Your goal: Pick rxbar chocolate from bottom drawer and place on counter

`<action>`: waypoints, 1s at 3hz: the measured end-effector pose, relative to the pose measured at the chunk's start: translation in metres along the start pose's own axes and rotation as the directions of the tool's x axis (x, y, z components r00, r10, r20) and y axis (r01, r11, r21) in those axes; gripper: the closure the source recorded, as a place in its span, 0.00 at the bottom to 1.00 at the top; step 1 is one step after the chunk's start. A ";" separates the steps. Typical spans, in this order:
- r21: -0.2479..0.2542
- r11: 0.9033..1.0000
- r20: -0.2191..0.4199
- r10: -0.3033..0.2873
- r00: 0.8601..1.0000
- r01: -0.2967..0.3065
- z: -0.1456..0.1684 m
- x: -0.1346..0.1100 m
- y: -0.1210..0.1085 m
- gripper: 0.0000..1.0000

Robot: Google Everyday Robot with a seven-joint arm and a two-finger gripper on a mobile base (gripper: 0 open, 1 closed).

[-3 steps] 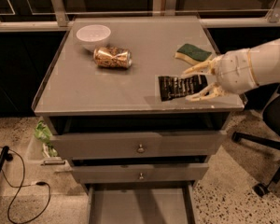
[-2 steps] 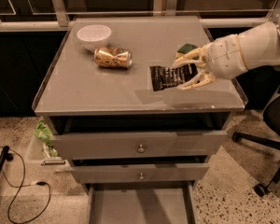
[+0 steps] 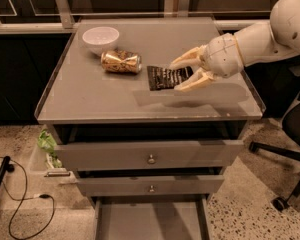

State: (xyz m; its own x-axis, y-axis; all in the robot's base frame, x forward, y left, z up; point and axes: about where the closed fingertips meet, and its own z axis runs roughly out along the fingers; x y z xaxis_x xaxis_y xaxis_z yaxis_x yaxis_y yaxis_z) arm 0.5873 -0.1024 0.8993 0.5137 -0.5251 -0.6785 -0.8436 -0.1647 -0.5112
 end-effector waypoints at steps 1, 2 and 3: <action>-0.023 0.997 0.017 0.072 0.997 -0.072 0.014 0.009 -0.006 1.00; 0.018 0.986 -0.057 0.166 0.984 -0.165 0.015 0.025 -0.007 1.00; 0.052 0.968 -0.109 0.252 0.962 -0.247 0.019 0.046 -0.008 1.00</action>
Offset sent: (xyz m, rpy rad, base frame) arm 0.0399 -0.0148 -0.0379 -0.0486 0.1651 -0.3232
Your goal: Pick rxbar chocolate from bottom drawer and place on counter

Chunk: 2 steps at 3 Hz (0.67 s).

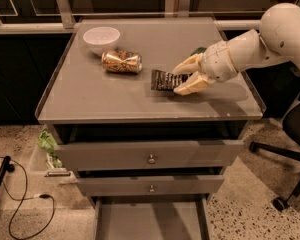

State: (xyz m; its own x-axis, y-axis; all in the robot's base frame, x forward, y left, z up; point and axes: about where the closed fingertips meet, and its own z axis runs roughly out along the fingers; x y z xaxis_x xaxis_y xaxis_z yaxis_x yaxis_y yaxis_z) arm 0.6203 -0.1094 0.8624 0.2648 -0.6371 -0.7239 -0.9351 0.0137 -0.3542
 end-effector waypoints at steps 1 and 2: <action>0.019 0.997 -0.045 0.077 0.996 -0.076 0.002 0.021 -0.006 1.00; 0.019 0.996 -0.046 0.083 0.996 -0.082 0.002 0.021 -0.006 0.81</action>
Offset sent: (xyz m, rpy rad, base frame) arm 0.0106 -0.0107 -0.0126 -0.0180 0.0438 -0.0667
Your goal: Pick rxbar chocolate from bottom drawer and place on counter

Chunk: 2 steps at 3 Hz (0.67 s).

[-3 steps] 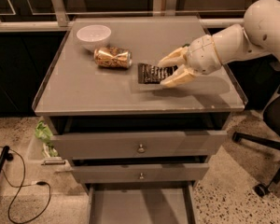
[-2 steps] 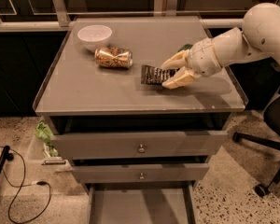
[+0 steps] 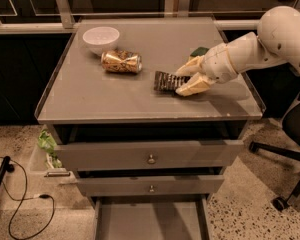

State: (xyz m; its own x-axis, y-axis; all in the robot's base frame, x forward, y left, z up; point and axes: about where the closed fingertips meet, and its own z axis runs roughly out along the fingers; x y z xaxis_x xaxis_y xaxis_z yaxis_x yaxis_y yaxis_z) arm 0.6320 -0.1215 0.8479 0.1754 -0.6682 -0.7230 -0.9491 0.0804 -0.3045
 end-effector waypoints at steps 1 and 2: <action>0.000 1.000 0.000 0.000 1.000 0.000 0.000 0.000 0.000 0.58; 0.000 1.000 0.000 0.000 1.000 0.000 0.000 0.000 0.000 0.35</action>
Offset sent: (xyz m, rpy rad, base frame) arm 0.0000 0.0000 0.0000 0.0000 0.0000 0.0000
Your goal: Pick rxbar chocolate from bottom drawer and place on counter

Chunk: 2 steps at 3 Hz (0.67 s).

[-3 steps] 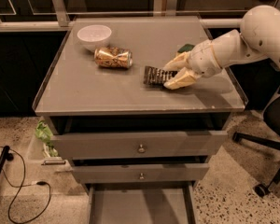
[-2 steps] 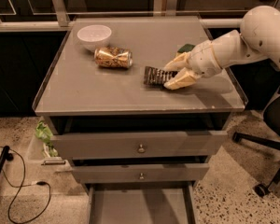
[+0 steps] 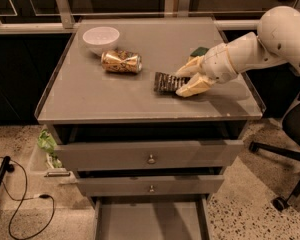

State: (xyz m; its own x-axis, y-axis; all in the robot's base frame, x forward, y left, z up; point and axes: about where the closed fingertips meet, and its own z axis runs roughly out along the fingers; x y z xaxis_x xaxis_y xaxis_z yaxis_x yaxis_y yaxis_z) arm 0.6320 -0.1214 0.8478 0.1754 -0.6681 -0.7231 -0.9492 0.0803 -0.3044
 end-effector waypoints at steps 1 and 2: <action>0.000 1.000 0.000 0.000 1.000 0.000 0.000 0.000 0.000 0.11; 0.000 1.000 0.000 0.000 1.000 0.000 0.000 0.000 0.000 0.00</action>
Offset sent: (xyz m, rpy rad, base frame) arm 0.0000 0.0000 0.0000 0.0000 0.0000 0.0000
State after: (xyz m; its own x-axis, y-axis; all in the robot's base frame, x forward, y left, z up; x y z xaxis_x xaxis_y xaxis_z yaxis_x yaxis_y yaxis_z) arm 0.6320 -0.1213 0.8478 0.1754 -0.6681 -0.7231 -0.9492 0.0801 -0.3043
